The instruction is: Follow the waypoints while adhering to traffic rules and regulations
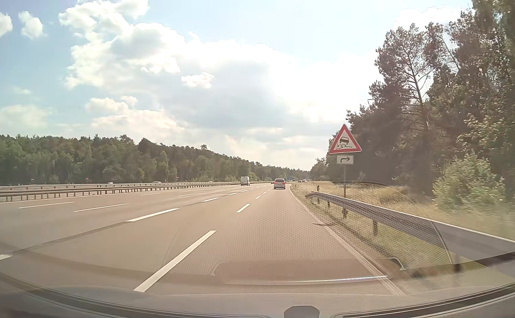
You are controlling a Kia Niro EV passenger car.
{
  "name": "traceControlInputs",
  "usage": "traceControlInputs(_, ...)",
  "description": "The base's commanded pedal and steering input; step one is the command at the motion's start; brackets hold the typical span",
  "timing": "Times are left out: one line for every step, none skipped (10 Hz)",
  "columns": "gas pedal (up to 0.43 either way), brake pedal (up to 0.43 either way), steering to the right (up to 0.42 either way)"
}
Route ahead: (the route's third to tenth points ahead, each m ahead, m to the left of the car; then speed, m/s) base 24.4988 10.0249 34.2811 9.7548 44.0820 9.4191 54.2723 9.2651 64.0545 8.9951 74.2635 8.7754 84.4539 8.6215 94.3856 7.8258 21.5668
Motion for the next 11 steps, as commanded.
traceControlInputs(0.0,0.244,0.003)
traceControlInputs(0.0,0.244,0.002)
traceControlInputs(0.0,0.244,0.002)
traceControlInputs(0.0,0.244,0.002)
traceControlInputs(0.0,0.25,0.002)
traceControlInputs(0.0,0.244,0.002)
traceControlInputs(0.0,0.244,0.002)
traceControlInputs(0.0,0.244,0.002)
traceControlInputs(0.0,0.244,0.002)
traceControlInputs(0.0,0.25,0.002)
traceControlInputs(0.0,0.244,0.002)
